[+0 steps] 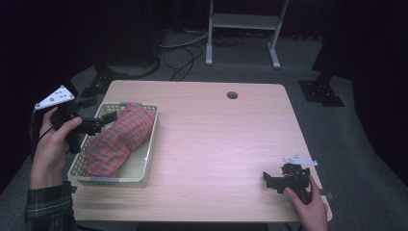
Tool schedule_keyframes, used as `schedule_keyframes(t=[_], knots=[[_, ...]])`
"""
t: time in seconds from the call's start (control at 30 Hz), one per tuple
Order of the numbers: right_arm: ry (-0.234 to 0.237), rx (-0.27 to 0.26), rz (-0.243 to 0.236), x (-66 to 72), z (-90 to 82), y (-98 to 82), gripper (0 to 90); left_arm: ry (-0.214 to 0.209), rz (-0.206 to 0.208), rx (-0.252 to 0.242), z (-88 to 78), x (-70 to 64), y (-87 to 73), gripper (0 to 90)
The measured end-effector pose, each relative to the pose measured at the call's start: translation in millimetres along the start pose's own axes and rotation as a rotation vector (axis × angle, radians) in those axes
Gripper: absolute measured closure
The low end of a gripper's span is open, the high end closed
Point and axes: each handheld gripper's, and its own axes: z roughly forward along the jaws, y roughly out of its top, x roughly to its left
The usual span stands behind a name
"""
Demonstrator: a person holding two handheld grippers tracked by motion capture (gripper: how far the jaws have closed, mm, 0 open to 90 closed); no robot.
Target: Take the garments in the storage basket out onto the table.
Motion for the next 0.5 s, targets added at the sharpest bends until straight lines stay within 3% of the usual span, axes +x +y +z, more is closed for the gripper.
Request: schedule_keyframes(t=[0.5], knots=[[0.0, 0.0, 0.0, 0.0, 0.0, 0.0, 0.0, 0.004, -0.003, 0.083, 22.2, 8.5, -8.8, 1.2]])
